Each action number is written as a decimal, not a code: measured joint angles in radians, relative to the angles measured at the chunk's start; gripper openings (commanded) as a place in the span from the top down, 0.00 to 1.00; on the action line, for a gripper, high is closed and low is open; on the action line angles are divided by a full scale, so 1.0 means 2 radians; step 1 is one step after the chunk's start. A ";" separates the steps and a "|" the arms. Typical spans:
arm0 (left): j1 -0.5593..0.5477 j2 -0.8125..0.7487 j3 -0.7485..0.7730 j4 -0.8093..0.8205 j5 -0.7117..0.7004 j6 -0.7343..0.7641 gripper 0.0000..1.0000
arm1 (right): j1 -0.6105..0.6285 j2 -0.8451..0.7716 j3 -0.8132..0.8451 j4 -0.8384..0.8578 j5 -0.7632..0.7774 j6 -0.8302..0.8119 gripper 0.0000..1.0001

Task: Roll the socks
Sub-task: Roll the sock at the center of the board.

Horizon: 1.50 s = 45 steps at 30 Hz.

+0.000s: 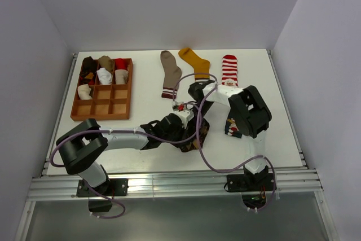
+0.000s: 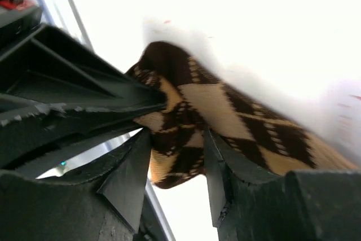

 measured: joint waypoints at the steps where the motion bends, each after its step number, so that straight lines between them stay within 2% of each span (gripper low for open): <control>1: 0.000 0.002 0.001 0.001 -0.002 -0.003 1.00 | -0.003 -0.003 -0.001 0.007 0.004 0.002 0.50; 6: 0.000 0.004 0.002 0.006 -0.013 -0.014 1.00 | -0.040 -0.012 -0.001 0.033 0.010 0.013 0.50; 12: -0.001 0.004 0.002 0.005 -0.017 -0.017 1.00 | -0.115 -0.025 0.000 0.061 0.021 0.030 0.50; 16: -0.001 0.004 0.002 0.005 -0.018 -0.019 1.00 | -0.145 -0.035 -0.003 0.074 0.035 0.046 0.46; 32: -0.002 0.004 0.002 0.003 -0.022 -0.025 1.00 | -0.167 -0.068 -0.038 0.093 0.079 0.106 0.42; 45: -0.003 0.004 0.003 0.003 -0.022 -0.024 1.00 | -0.171 -0.046 -0.032 0.068 0.032 0.106 0.41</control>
